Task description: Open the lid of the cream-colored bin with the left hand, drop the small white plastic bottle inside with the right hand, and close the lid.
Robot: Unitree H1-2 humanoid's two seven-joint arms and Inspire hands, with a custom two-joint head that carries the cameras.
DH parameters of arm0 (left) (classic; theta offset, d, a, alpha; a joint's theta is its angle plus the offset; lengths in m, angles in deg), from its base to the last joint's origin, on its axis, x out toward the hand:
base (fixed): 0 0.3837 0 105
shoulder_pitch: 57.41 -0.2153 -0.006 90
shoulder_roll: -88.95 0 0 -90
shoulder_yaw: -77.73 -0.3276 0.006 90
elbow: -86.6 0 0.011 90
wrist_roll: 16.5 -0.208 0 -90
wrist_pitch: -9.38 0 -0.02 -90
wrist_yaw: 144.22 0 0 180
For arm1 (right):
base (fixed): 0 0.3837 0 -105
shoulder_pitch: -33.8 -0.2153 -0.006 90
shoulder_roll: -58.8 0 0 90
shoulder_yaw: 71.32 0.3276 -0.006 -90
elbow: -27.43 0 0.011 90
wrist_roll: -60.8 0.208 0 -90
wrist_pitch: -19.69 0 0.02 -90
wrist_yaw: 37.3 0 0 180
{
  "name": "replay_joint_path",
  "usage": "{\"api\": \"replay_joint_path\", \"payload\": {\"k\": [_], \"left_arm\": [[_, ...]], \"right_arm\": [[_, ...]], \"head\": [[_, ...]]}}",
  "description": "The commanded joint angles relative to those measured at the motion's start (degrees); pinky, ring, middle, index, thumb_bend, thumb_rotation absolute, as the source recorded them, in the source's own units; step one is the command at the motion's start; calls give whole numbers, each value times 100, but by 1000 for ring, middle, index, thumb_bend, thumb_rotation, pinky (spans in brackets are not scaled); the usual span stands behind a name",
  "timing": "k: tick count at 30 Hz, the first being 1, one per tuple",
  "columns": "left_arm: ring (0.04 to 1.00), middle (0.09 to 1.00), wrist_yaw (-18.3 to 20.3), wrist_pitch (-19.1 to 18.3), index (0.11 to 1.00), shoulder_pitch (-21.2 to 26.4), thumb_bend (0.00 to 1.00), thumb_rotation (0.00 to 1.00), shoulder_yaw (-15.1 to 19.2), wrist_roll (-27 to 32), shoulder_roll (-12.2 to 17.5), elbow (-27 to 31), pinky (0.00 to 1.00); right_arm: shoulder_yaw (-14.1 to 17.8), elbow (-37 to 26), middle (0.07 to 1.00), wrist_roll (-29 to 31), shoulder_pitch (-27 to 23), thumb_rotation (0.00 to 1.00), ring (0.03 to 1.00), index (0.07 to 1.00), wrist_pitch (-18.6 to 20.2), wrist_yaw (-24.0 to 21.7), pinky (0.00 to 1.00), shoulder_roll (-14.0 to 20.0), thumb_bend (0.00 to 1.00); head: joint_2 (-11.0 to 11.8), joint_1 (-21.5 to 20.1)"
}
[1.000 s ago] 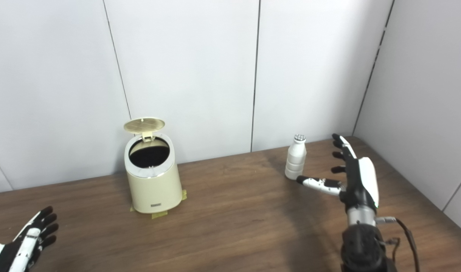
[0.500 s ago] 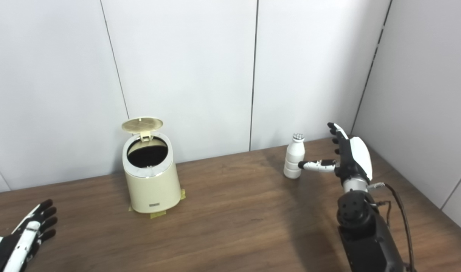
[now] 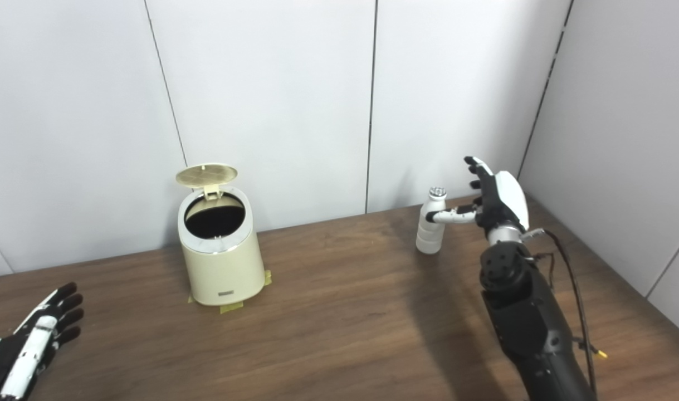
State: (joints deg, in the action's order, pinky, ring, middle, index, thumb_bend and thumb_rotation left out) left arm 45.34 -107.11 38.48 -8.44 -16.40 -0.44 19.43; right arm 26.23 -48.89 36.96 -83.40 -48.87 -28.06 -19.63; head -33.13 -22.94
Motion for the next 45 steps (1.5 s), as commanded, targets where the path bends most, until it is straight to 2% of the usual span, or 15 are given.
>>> {"api": "replay_joint_path", "payload": {"k": [1,9,15,28,35,42,45], "left_arm": [[928,941,-43,25,974,218,194,844,20,-9,47,169,911],[930,943,-74,-15,980,218,149,691,23,-18,29,184,927],[927,932,-75,-13,973,216,145,640,31,-17,38,208,918],[933,952,-59,23,981,196,157,585,24,41,1,186,937],[931,947,-53,7,975,212,156,601,2,16,24,191,923],[927,943,-29,79,954,185,175,634,-81,-121,112,137,916],[921,934,-41,58,940,159,196,652,-106,-167,127,173,900]], "right_arm": [[-116,-42,856,-137,-311,153,781,882,-85,-12,629,218,942],[-387,192,843,-101,-473,158,798,884,81,-178,670,212,958],[-500,328,839,-173,-522,130,791,867,75,-119,660,179,953],[-542,690,847,-117,-572,67,792,851,-87,9,646,180,923],[-555,748,835,-95,-551,43,778,824,-167,30,634,197,891],[-549,796,773,-18,-511,15,717,782,-176,19,607,146,851],[-489,1089,652,53,-545,1,603,710,-458,233,535,107,831]], "head": [[-5,-9],[-57,31],[-77,50],[-95,129],[-110,129],[-114,174],[-120,200]]}}
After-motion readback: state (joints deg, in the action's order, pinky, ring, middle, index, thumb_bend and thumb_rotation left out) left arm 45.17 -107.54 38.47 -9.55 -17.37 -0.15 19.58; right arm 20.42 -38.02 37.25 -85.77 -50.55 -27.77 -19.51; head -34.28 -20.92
